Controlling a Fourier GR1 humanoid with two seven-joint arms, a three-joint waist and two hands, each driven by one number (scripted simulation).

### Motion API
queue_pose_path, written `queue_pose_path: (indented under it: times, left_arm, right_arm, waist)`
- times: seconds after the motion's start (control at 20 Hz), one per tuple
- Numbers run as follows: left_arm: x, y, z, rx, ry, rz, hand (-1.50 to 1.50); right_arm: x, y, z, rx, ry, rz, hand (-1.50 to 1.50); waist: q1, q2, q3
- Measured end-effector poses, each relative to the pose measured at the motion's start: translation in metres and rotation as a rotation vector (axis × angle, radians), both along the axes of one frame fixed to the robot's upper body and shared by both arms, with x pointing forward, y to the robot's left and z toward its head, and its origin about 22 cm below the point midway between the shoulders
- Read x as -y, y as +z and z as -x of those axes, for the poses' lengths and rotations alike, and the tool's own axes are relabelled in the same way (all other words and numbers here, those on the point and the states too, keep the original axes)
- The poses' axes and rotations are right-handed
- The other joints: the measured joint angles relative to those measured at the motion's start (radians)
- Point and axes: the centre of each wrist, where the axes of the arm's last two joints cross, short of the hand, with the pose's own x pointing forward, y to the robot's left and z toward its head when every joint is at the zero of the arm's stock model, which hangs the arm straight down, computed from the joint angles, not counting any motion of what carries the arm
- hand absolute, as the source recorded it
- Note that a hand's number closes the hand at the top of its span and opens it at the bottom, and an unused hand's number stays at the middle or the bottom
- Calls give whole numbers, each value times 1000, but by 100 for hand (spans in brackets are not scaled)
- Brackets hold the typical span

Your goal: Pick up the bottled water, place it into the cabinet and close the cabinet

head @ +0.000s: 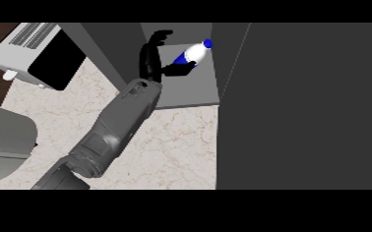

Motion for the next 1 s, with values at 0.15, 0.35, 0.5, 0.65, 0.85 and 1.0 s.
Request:
queue_pose_path:
  times: [0.15, 0.35, 0.5, 0.65, 0.85, 1.0]
  left_arm:
    - [-1, 6, -5, 24, 27, -30, -150]
    - [1, 17, -10, 86, -14, 9, -150]
    - [8, 30, -13, 174, -62, 122, 150]
    - [14, 39, -13, 239, -146, 248, 150]
    - [17, 42, -12, 275, -245, 342, 150]
    - [19, 41, -10, 281, -283, 386, 150]
  right_arm:
    - [0, 0, 0, 6, 7, -6, -150]
    - [3, -1, -1, 13, 24, -2, -150]
    - [3, -1, -1, 8, 25, -6, -150]
    - [1, -2, -1, 10, 29, -18, -150]
    - [0, 1, 0, -6, 28, -16, -150]
    - [-1, 2, 0, -14, 35, -19, -150]
  waist:
    - [-5, 3, 0]
    - [-2, 6, -1]
    - [6, 6, -2]
    - [10, 4, -3]
    - [18, -2, -2]
    - [23, -10, -1]
